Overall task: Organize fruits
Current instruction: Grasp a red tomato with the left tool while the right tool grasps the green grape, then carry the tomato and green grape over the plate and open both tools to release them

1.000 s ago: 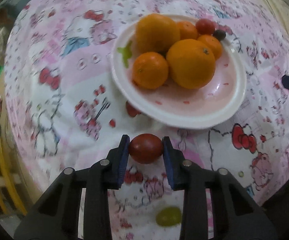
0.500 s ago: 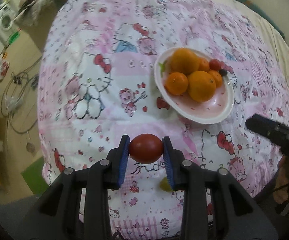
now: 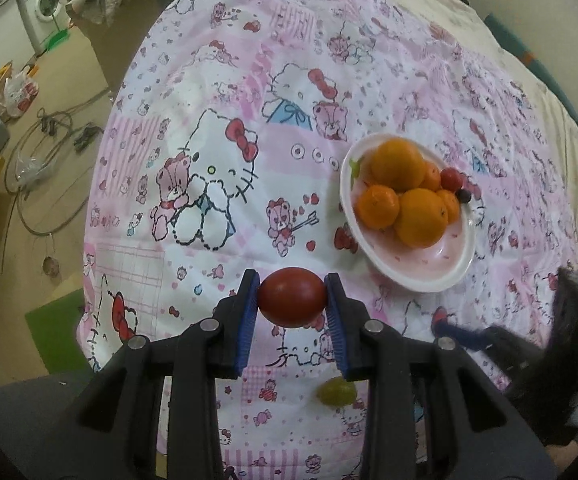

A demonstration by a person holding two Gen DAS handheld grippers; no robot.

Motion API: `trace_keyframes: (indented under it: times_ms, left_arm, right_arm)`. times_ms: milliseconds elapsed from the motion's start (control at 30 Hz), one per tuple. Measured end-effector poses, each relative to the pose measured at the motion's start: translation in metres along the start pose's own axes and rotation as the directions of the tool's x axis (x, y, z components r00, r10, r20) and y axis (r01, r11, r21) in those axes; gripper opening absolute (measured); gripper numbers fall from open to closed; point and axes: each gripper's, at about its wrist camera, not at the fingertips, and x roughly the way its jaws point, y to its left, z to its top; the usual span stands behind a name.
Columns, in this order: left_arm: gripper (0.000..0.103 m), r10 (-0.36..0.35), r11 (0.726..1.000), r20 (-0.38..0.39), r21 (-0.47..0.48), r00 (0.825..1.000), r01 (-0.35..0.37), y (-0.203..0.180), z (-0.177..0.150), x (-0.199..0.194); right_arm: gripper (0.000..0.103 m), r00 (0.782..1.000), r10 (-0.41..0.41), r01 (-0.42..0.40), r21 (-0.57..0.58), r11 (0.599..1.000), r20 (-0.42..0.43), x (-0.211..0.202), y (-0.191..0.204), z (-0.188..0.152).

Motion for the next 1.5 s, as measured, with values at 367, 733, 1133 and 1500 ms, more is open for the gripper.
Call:
trace_keyframes:
  times_ms: [367,733,1133,1500]
  left_arm:
    - [0.029,-0.055,0.998,-0.009,-0.038,0.998,0.054,0.002,0.003,-0.004]
    - [0.029,-0.016,0.999,-0.011,-0.048,1.000,0.015,0.007,0.001,0.000]
    - [0.029,-0.011,0.999,-0.021,0.031,1.000,0.012,-0.013,-0.003,0.013]
    - [0.029,-0.106,0.977,-0.044,0.182,0.993,0.112,-0.076,0.008,0.046]
  right_arm:
    - [0.053,0.990,0.035,-0.067,-0.238,0.969,-0.137,0.046,0.048,-0.026]
    - [0.030,0.996,-0.010,-0.019,-0.310,0.951,-0.091,0.049,0.058,-0.029]
    - [0.030,0.981,0.056,-0.048,-0.046,0.998,0.187,-0.063,-0.011,0.000]
    - [0.030,0.954,-0.040,0.018,0.074,0.997,0.298,-0.120,-0.082,0.045]
